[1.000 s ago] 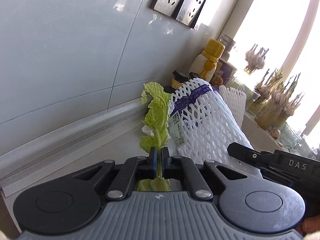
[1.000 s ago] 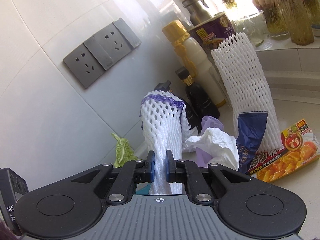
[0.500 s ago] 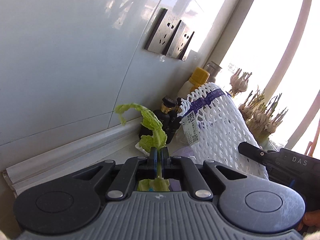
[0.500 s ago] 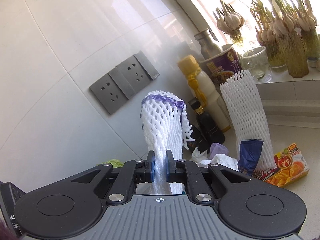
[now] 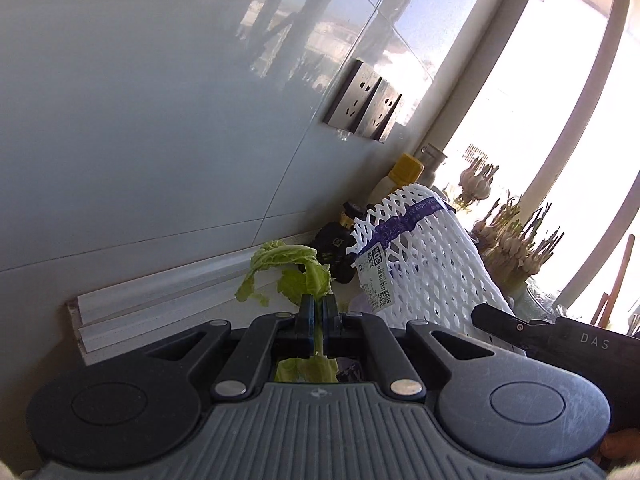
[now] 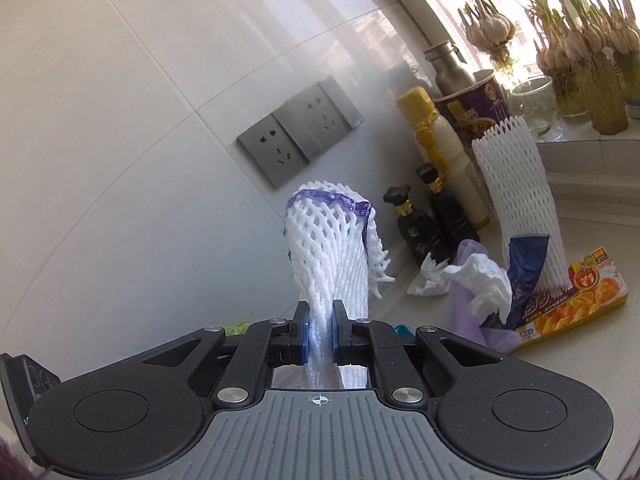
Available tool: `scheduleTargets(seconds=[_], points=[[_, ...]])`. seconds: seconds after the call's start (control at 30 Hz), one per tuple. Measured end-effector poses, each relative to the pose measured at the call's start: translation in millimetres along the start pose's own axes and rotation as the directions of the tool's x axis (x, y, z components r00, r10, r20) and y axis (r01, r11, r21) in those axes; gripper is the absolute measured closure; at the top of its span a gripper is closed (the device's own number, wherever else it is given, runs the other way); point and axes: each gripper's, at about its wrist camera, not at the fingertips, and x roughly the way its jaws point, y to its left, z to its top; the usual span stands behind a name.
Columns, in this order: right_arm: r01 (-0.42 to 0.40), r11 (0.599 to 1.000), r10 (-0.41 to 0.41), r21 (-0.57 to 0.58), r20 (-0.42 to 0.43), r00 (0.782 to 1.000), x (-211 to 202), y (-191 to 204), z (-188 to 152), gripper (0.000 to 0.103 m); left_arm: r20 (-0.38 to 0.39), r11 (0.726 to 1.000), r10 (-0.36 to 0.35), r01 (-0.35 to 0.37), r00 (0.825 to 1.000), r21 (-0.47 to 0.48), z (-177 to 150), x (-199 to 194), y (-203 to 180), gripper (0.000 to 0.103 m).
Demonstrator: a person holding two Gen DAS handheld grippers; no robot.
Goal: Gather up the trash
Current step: 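Carry the cabbage leaf and foam net down over the cream bin with both grippers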
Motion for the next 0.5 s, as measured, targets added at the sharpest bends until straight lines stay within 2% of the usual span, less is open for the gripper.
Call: scheduleTargets(seconds=[0.23,0.5], points=[[-0.063,0.998,0.062,-0.005,-0.097,0.993,-0.4,29.5,-31.7,0.093,-0.004,0.997,0.054,-0.054,0.999,-0.047,-18.2,-34.2,26.6,0.1],[-0.114,0.993,0.1,-0.043,-0.248,0.964,19.0,64.3,-78.1,0.093,-0.025,0.98,0.177,-0.178,0.984,-0.085,-43.1,-68.6,65.3,0.1]])
